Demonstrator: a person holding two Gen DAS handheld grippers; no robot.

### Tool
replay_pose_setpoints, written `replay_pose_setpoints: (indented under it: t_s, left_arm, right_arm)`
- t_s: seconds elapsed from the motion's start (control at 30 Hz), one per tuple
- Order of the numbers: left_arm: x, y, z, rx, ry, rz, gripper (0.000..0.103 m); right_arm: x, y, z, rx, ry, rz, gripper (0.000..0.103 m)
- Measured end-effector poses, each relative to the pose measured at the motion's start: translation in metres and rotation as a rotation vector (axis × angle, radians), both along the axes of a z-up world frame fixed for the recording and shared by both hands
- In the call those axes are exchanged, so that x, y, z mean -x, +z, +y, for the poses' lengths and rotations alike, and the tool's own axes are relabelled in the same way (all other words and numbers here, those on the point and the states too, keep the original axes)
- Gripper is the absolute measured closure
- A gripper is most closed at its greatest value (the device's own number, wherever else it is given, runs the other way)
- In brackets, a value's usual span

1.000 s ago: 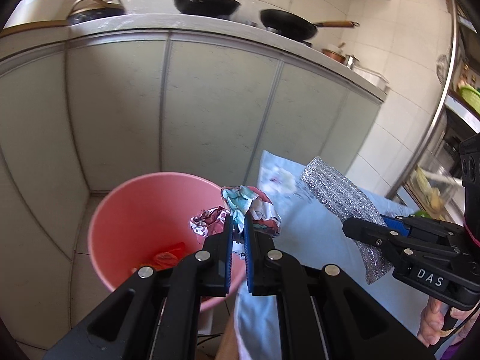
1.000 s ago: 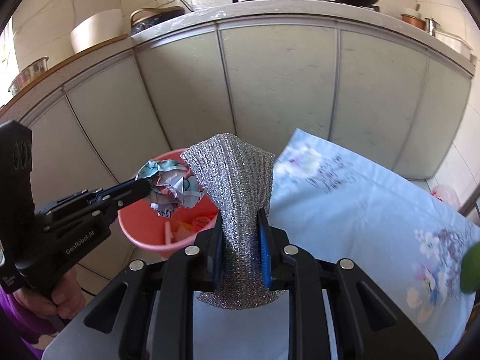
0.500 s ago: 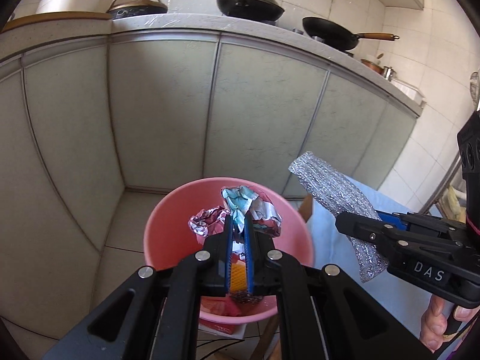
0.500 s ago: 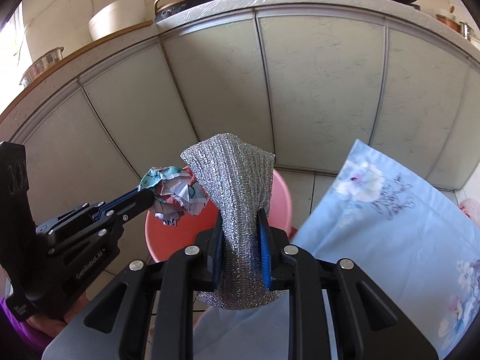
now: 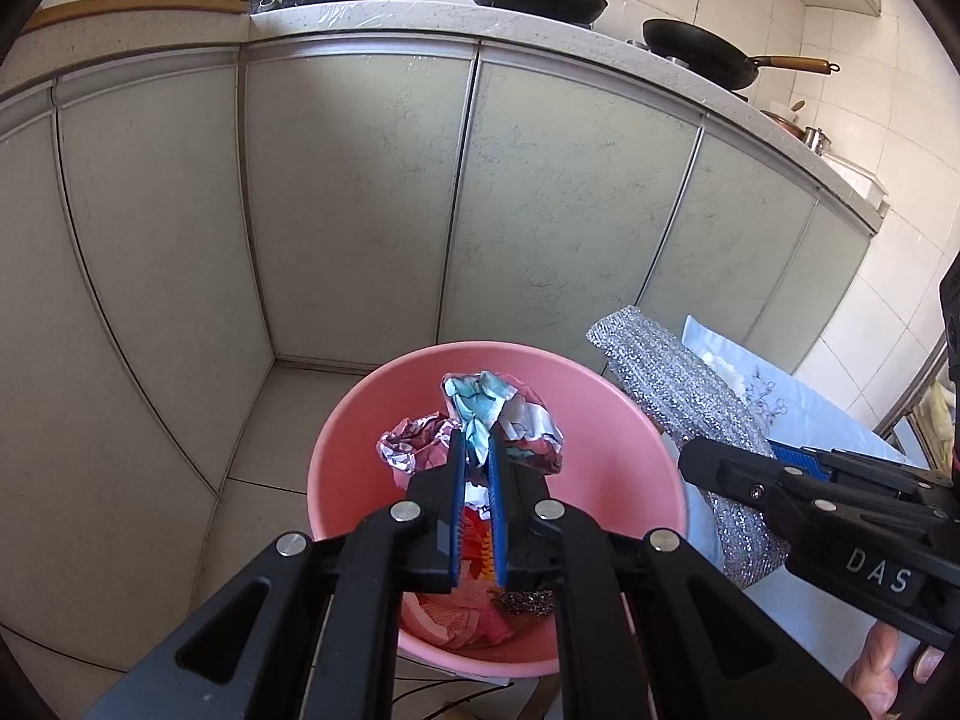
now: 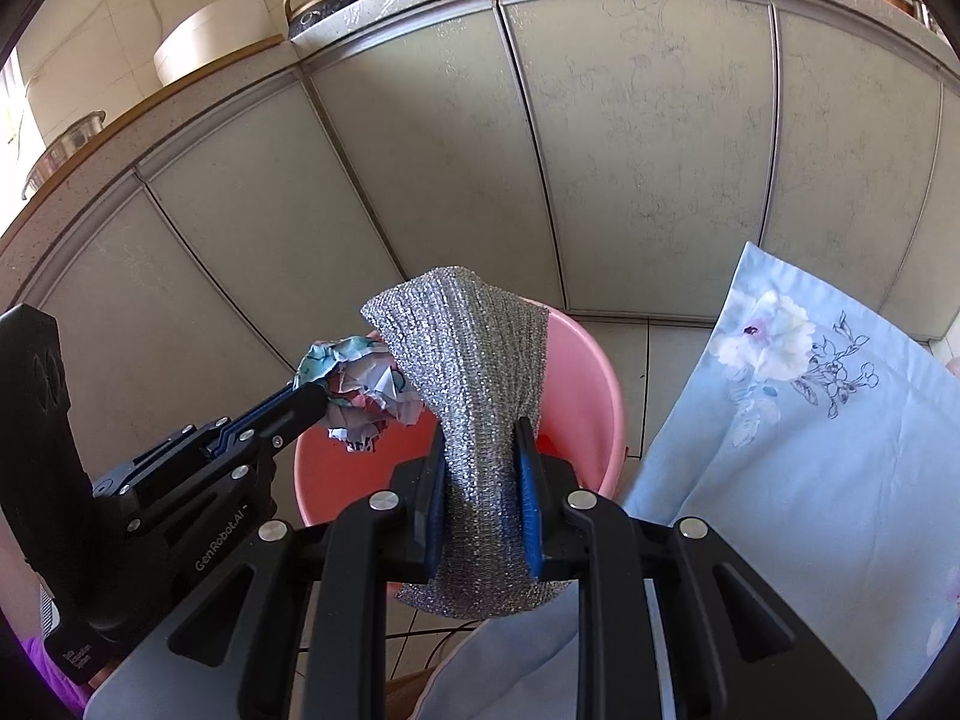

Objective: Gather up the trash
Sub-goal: 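Carry the wrapper with the left tool while the right tool carries the mesh pad over the bin, then open both tools over the pink bin to drop the wrapper and mesh pad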

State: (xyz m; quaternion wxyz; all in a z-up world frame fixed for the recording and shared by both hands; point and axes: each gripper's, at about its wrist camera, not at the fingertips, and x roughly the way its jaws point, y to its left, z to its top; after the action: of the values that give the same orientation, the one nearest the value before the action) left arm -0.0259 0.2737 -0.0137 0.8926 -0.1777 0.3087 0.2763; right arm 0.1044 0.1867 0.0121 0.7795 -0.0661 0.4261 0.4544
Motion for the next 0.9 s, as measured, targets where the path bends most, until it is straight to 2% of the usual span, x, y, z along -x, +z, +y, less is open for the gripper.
replay_pose_setpoints:
  t_s: [0.57, 0.6, 0.9]
  left_arm:
    - [-0.022, -0.023, 0.007, 0.006, 0.017, 0.057, 0.096]
    - [-0.023, -0.024, 0.007, 0.007, 0.018, 0.06, 0.096]
    - [-0.031, -0.033, 0.007, 0.003, 0.032, 0.084, 0.094]
  right_arm:
    - [-0.008, -0.025, 0.023, 0.077, -0.009, 0.016, 0.082]
    - [-0.008, -0.025, 0.024, 0.076, -0.014, 0.017, 0.079]
    - [-0.012, -0.026, 0.025, 0.07, -0.025, 0.02, 0.076]
